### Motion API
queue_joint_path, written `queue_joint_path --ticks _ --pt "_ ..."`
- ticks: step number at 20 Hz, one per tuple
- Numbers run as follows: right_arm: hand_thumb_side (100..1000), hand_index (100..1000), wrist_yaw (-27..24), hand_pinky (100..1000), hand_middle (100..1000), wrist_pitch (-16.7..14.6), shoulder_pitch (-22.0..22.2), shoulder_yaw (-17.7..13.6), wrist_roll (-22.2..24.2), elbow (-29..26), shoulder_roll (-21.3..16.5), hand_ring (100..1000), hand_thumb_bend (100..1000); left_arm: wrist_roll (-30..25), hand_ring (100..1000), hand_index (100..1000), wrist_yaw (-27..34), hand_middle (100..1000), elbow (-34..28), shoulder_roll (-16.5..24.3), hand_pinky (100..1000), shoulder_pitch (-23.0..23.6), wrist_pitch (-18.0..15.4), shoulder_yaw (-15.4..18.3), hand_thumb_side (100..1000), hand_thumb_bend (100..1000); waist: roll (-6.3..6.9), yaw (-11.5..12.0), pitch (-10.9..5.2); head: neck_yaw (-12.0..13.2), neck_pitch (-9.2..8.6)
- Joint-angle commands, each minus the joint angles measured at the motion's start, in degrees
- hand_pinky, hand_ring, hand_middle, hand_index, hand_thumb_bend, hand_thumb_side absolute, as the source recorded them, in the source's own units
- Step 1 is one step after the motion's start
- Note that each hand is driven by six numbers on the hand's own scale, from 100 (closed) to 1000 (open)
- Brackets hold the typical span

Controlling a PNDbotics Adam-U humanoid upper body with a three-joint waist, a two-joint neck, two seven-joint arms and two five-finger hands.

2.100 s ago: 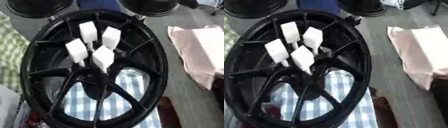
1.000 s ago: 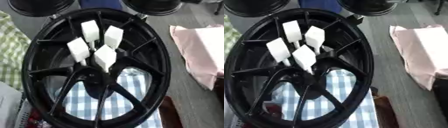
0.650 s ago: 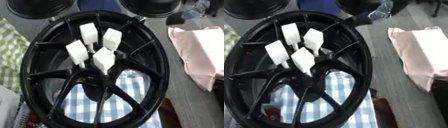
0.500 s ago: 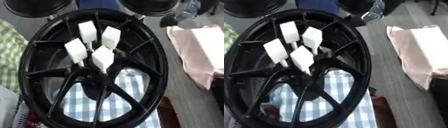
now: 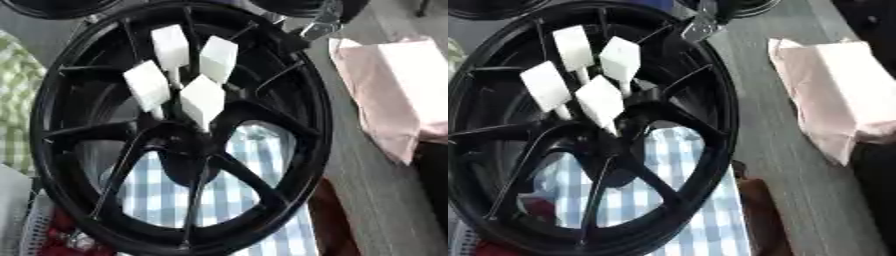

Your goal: Pull the pin out of the wheel hub.

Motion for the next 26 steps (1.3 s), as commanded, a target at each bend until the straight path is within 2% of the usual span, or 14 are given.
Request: queue_joint_path --ticks 1,3,8,11,14,17,21,26 --pt "458 848 1.13 923 860 -1.16 -2.13 0.61 0.43 2.16 1.08 862 527 -0.34 760 806 0.04 744 -0.7 2.31 725 -0.8 -0.01 0.32 635 1000 -0.33 0.16 -0.44 -0.56 -0.34" --pt "459 847 1.58 923 859 -1.87 -2.68 1.19 0.78 3.14 1.9 862 526 -0.34 760 806 0.03 745 -0.72 2.26 725 -0.84 -0.02 0.38 636 1000 -0.28 0.24 -0.31 -1.04 -2.34" --pt "453 845 2.57 922 857 -3.0 -3.37 1.64 0.75 5.09 3.12 861 523 -0.2 761 806 0.08 745 -0.88 2.07 725 -0.74 -0.09 0.55 635 1000 -0.1 0.31 -0.03 -3.05 -10.07" --pt "449 844 2.59 922 856 -3.47 -3.75 1.98 0.76 5.68 3.61 860 520 -0.18 761 806 0.15 745 -0.9 2.02 725 -0.87 -0.08 0.54 635 1000 -0.01 0.31 0.07 -3.48 -11.98" --pt "450 843 2.36 922 854 -3.84 -3.8 2.31 1.09 5.89 3.65 860 520 -0.27 766 806 0.11 745 -0.96 2.1 724 -1.04 -0.07 0.5 637 1000 -0.02 0.4 0.11 -3.56 -11.9" --pt "446 843 1.83 922 855 -4.13 -3.66 2.54 1.52 5.73 3.63 860 518 -0.24 767 806 0.12 745 -0.99 2.16 724 -1.31 -0.07 0.5 637 1000 -0.1 0.59 0.18 -3.55 -10.96" --pt "424 841 1.21 922 854 -4.45 -3.57 2.92 2.1 5.72 3.76 861 527 -0.33 767 806 0.06 745 -1.12 2.3 724 -1.59 -0.05 0.42 636 1000 -0.28 1.02 0.33 -3.62 -9.01" --pt "441 833 0.74 922 847 -5.09 -3.13 3.42 3.37 5.72 3.46 860 509 -0.28 763 803 0.21 742 -1.04 2.33 722 -1.53 -0.04 0.52 633 1000 -0.53 1.49 0.67 -3.45 -6.96"
